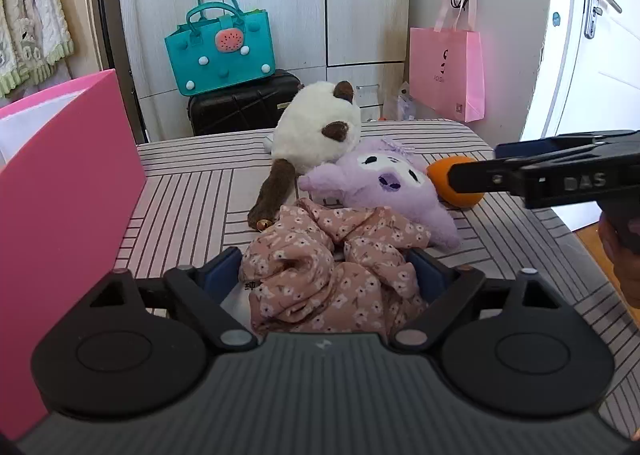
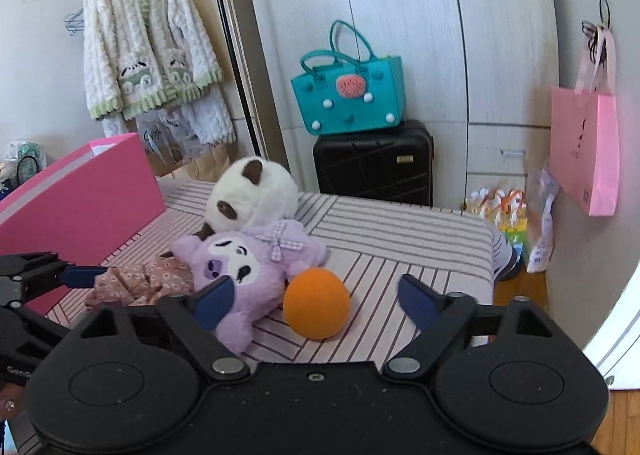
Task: Organize soft objects
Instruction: 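Grasp the pink floral cloth with the left gripper while the right gripper grasps the orange ball, then carry the floral cloth and orange ball with both grippers over the pink box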
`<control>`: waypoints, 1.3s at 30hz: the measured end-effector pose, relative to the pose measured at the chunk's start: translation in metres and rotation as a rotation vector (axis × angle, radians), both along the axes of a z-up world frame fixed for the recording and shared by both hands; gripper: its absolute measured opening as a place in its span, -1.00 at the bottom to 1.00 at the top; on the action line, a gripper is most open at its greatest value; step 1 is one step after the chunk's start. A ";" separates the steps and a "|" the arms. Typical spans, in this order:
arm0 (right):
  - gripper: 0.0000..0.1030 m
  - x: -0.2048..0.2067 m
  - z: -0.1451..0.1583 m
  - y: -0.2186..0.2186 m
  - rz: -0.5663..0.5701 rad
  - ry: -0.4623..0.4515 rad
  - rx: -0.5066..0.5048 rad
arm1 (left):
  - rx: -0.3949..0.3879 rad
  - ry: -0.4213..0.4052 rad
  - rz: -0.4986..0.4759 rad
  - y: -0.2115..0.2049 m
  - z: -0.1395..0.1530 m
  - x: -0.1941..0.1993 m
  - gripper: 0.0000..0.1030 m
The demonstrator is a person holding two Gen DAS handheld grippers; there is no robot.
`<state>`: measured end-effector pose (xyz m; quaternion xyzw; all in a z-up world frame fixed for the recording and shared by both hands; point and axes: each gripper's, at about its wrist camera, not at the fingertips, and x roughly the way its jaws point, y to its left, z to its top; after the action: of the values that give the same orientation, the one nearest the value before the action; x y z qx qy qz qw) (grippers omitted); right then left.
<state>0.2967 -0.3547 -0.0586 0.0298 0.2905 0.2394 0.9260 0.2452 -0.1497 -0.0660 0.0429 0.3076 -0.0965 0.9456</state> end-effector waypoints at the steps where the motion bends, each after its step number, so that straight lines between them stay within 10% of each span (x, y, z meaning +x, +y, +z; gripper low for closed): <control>1: 0.61 0.002 -0.002 0.001 0.000 0.010 0.000 | 0.006 -0.002 0.004 0.000 0.000 0.000 0.60; 11: 0.54 0.020 -0.020 0.005 -0.014 0.120 0.025 | 0.010 -0.019 -0.018 -0.003 -0.004 0.000 0.03; 18: -0.18 0.016 -0.020 0.011 -0.025 0.101 -0.037 | 0.050 -0.036 -0.045 -0.011 -0.006 -0.002 -0.31; 39: -0.19 -0.020 0.000 0.009 -0.017 0.113 -0.051 | -0.085 0.030 -0.066 0.008 0.006 -0.014 -0.63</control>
<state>0.2762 -0.3453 -0.0583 0.0222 0.3482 0.2218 0.9105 0.2313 -0.1420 -0.0600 0.0114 0.3156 -0.1413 0.9382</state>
